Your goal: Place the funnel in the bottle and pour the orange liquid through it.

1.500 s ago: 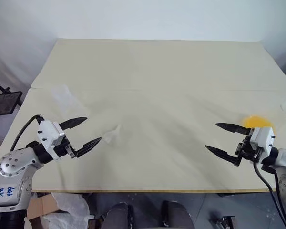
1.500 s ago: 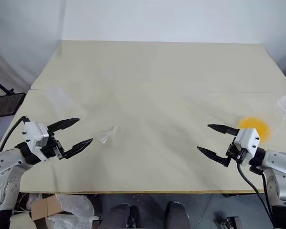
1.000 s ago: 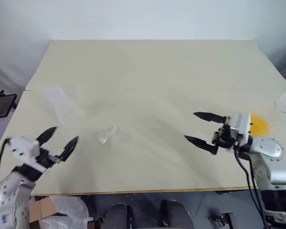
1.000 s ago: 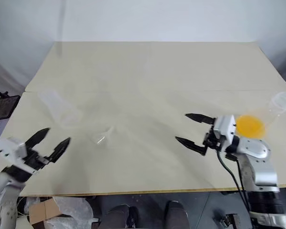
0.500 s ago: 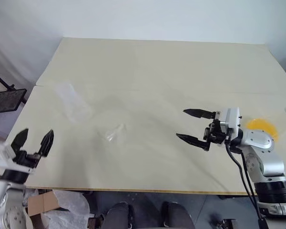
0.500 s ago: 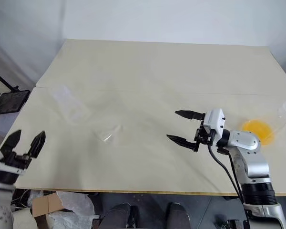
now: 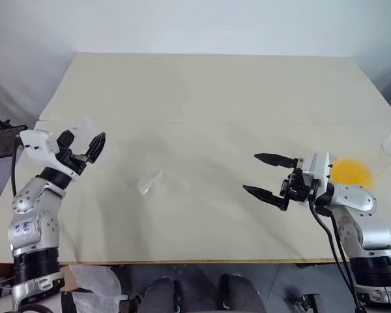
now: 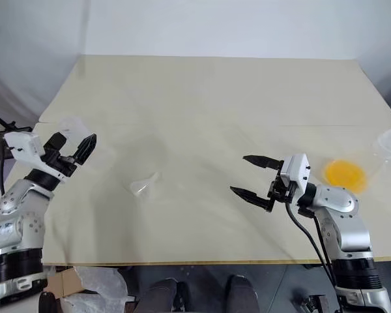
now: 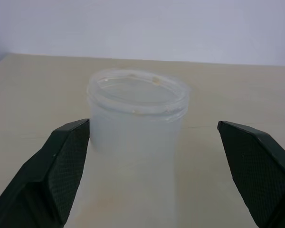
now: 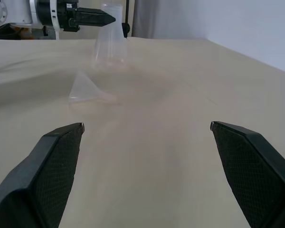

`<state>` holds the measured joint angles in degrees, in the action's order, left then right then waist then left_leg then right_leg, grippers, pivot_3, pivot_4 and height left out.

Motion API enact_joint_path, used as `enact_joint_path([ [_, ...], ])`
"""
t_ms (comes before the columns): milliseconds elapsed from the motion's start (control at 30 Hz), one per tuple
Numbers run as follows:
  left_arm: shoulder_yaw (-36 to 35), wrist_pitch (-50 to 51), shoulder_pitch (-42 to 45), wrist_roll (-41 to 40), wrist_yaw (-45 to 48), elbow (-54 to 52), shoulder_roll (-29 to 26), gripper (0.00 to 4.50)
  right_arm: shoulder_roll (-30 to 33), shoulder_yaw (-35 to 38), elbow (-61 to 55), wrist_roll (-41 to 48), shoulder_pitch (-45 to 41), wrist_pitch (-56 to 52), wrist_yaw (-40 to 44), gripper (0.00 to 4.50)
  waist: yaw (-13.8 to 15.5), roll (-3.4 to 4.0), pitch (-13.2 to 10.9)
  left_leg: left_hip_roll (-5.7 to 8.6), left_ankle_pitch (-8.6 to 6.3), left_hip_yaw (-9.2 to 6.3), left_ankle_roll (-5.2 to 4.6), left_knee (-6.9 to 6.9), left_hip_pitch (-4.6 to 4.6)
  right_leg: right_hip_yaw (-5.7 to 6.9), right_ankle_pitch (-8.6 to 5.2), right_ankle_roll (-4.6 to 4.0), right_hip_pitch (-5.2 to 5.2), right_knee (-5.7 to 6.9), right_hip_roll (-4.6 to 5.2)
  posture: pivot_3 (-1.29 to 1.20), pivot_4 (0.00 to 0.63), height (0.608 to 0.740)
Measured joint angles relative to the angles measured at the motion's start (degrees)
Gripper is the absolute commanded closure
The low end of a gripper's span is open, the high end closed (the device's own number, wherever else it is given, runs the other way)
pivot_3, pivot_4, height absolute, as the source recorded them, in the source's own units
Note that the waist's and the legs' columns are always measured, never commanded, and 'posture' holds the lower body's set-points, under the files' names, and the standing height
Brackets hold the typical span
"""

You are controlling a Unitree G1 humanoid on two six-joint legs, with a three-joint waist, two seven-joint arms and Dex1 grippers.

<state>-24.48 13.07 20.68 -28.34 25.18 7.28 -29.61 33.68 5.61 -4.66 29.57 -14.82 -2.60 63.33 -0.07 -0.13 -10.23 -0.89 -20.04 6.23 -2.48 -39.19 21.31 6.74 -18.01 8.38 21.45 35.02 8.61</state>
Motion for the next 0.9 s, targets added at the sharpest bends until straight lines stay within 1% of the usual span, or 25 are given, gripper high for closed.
enact_joint_path([
  [100, 0.44, -0.80, 2.09, 1.19, -0.12, 2.55, 0.00, 0.00, -0.26, -0.37, -0.12, -0.04, -0.02, 0.05, -0.40, 0.03, 0.10, -0.01, 0.00, 0.03, 0.00, -0.01, -0.01, 0.00, 0.00, -0.01, 0.01, 0.01, 0.00, 0.02, 0.02, 0.00, 0.150, 0.740],
  [200, 1.07, -2.02, 3.96, 2.16, 0.10, 4.95, 0.00, 0.55, -0.57, -0.42, -0.12, -0.21, 0.19, 0.23, -0.60, 0.00, 0.09, -0.04, -0.02, 0.03, 0.00, -0.04, -0.01, 0.00, 0.02, 0.01, 0.01, 0.02, 0.00, 0.01, 0.02, 0.00, 0.150, 0.740],
  [367, 1.22, -3.68, 4.39, 3.23, 0.71, 5.60, -0.30, 2.01, -0.73, -0.41, -0.12, -0.63, 0.81, 0.36, -1.17, 0.00, 0.03, -0.04, -0.02, 0.02, 0.00, -0.03, 0.00, 0.00, 0.02, 0.02, 0.01, 0.02, 0.00, 0.01, 0.01, 0.00, 0.150, 0.740],
  [400, 1.23, -3.70, 4.51, 3.32, 0.91, 5.92, -0.52, 2.13, -0.80, -0.41, -0.12, -0.67, 0.82, 0.40, -1.29, 0.00, 0.03, -0.04, -0.02, 0.02, 0.00, -0.03, 0.00, 0.00, 0.01, 0.01, 0.01, 0.02, 0.00, 0.02, 0.01, 0.00, 0.150, 0.740],
  [667, 1.80, -3.00, 4.96, 2.77, 4.96, 5.93, -1.00, 2.13, -1.28, -0.15, -0.69, -1.21, 2.60, 1.37, -2.85, 0.00, 0.19, -0.06, -0.03, 0.03, 0.00, -0.05, -0.01, 0.00, 0.02, 0.02, 0.01, 0.02, 0.00, 0.02, 0.02, 0.00, 0.150, 0.740],
  [800, 7.24, -0.77, 11.31, 1.12, 10.05, 2.38, 0.07, 2.13, -0.44, 3.00, -3.96, -1.19, 5.58, 1.53, -4.96, 0.00, 1.41, -0.18, -0.10, 0.06, 0.01, -0.13, -0.02, -0.17, 0.18, 0.05, 0.03, 0.05, 0.00, 0.00, 0.02, 0.00, 0.150, 0.740],
  [900, 11.94, 0.85, 17.40, 0.14, 14.23, 0.39, 2.56, 2.13, 0.44, 7.53, -7.96, -0.77, 9.58, 1.39, -7.29, 0.00, 2.00, -0.18, -0.10, 0.14, 0.01, -0.25, -0.03, -0.20, 0.24, 0.12, 0.03, 0.06, -0.02, 0.01, 0.02, 0.00, 0.150, 0.740],
])
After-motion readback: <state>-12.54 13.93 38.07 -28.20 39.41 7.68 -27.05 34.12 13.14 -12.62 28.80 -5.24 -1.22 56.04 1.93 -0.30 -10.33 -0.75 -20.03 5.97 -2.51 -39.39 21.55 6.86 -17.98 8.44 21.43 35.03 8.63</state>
